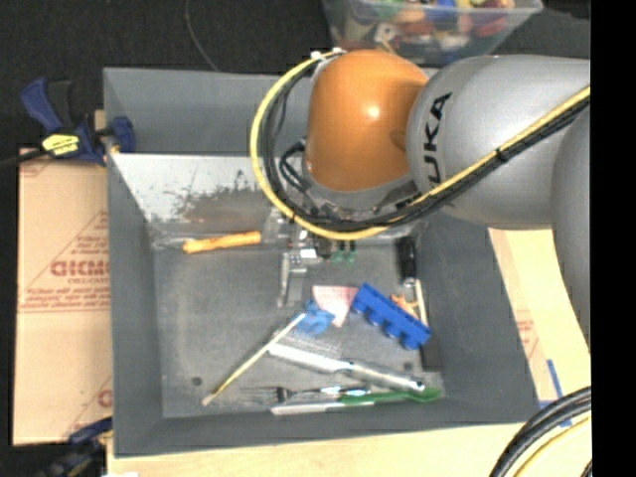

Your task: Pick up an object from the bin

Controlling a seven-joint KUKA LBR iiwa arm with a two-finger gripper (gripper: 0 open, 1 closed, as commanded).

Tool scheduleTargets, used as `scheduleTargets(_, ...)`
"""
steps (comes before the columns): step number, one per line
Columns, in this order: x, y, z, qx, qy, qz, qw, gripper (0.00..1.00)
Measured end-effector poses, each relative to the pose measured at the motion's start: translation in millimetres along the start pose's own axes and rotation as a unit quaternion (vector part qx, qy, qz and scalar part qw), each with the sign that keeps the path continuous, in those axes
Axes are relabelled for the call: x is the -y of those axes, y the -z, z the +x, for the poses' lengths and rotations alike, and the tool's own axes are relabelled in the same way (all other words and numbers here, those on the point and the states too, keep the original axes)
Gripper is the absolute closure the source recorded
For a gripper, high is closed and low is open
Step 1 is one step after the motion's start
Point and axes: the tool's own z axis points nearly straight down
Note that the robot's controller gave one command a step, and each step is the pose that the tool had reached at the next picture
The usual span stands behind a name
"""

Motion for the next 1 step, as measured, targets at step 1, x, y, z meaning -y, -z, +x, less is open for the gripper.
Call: scheduleTargets(1,0.7,5.0,-1.1,0.0038,-0.002,-0.001,1.0000,0.00)
